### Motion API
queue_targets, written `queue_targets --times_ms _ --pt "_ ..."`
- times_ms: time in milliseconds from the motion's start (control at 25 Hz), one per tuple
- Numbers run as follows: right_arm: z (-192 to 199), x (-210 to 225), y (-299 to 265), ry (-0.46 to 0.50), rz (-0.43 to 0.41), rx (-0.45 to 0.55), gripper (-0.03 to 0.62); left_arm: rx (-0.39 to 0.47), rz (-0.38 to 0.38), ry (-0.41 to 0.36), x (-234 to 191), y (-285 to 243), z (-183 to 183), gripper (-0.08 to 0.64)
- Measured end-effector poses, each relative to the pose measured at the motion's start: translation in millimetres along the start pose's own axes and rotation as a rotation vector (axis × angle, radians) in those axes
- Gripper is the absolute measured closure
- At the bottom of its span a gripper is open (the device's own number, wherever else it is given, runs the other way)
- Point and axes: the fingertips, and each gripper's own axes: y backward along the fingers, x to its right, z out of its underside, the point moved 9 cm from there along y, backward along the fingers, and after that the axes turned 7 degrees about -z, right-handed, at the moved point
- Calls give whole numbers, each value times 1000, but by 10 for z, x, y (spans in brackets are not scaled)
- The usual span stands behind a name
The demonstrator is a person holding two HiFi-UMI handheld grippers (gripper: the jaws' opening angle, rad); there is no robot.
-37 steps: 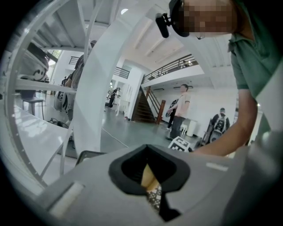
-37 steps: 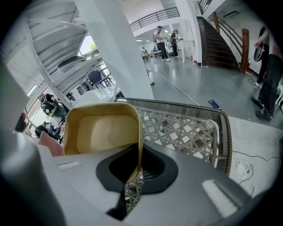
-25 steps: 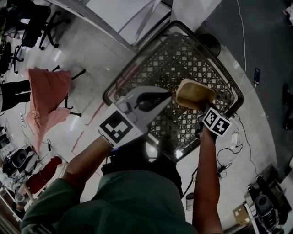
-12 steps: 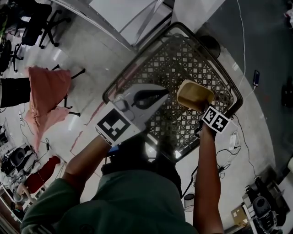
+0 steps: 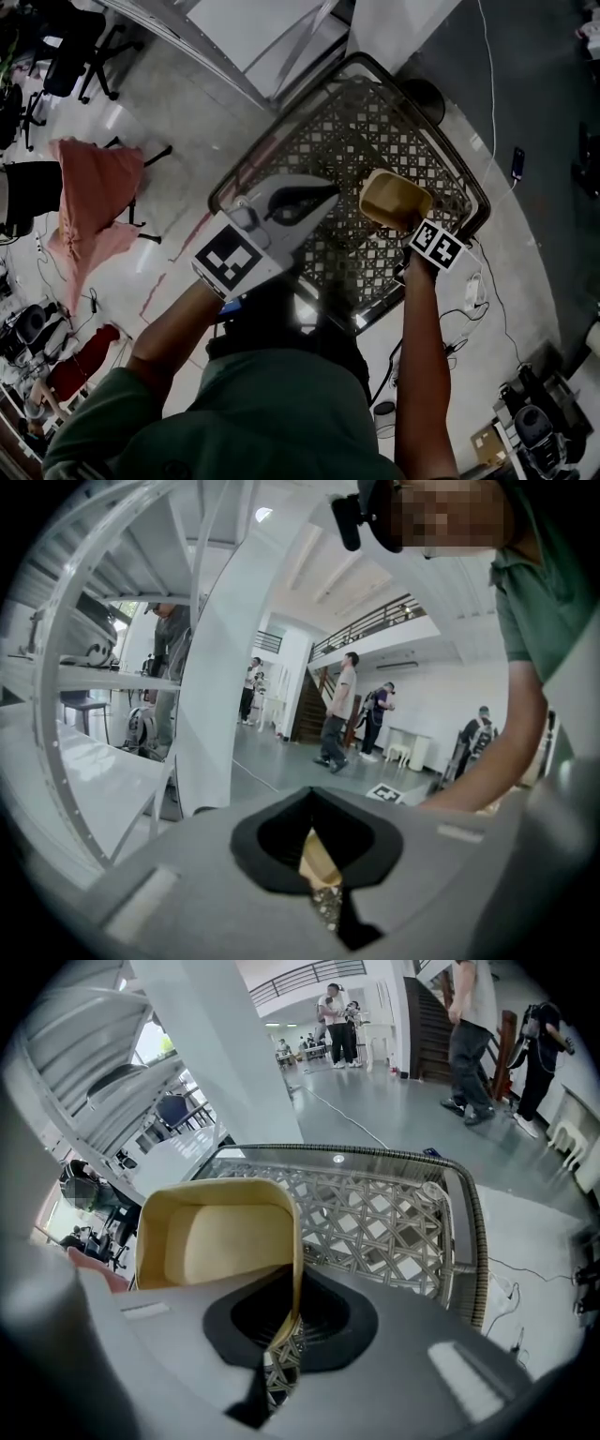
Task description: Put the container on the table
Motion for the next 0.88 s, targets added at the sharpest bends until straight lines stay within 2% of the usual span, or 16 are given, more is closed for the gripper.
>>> queue_targets --times_ms 200,320,880 --pt "4 -8 85 -25 -12 5 569 9 -11 -1 26 98 -66 561" --pt "-2 -16 136 -41 -32 9 512 15 -16 -5 55 151 -93 561" --pt "76 -76 529 -53 -53 41 512 41 -46 -30 255 478 -258 561"
